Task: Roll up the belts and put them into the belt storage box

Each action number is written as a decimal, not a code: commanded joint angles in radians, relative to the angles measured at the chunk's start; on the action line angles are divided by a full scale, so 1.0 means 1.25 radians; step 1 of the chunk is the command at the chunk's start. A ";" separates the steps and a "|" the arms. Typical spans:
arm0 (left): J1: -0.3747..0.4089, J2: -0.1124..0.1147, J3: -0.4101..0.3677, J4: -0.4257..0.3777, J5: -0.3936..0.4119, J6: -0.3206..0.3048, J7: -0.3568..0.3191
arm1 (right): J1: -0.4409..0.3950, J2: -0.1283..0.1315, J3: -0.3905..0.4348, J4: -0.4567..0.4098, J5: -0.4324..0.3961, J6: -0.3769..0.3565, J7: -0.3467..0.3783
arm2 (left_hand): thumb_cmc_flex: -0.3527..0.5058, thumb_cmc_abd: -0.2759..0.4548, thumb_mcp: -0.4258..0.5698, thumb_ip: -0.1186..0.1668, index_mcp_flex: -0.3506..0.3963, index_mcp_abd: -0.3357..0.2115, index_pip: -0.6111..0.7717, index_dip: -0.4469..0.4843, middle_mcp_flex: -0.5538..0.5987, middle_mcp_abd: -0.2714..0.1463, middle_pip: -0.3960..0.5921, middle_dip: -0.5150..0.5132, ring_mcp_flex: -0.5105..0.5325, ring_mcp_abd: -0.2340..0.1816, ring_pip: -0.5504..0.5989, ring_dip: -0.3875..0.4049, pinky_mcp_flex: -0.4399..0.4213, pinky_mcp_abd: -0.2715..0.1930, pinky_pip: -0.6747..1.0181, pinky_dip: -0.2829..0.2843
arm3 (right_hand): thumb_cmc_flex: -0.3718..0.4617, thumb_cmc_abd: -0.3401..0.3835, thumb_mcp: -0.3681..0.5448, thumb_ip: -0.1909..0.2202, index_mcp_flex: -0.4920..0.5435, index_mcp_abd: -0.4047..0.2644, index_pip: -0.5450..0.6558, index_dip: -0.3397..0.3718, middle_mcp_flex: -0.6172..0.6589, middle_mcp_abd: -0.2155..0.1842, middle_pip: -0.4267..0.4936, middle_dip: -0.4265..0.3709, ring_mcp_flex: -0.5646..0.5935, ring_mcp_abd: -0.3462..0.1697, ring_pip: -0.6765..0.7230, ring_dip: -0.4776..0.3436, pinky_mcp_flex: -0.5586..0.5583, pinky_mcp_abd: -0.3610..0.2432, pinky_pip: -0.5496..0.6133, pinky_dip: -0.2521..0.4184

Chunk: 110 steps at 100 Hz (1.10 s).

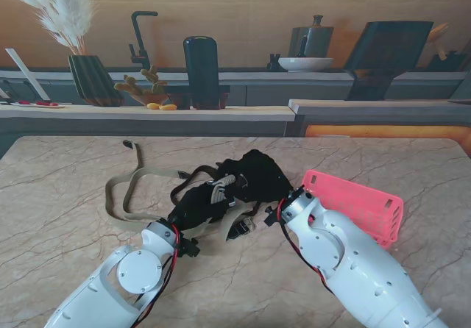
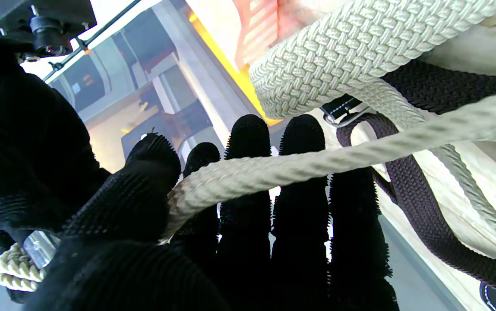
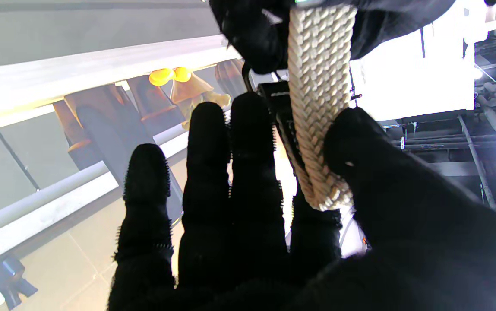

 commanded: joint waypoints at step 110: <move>0.002 0.013 -0.016 0.008 0.078 -0.070 0.013 | -0.001 0.027 0.084 -0.171 0.423 0.381 0.424 | -0.186 -0.070 0.225 0.011 -0.180 -0.001 -0.278 -0.038 -0.314 -0.019 -0.258 -0.133 -0.207 -0.037 -0.261 -0.034 -0.107 0.000 -0.174 0.000 | 0.066 0.032 0.062 0.012 0.130 0.028 0.083 0.058 -0.035 0.107 0.122 0.078 -0.012 0.052 0.194 0.149 -0.024 0.017 0.042 0.032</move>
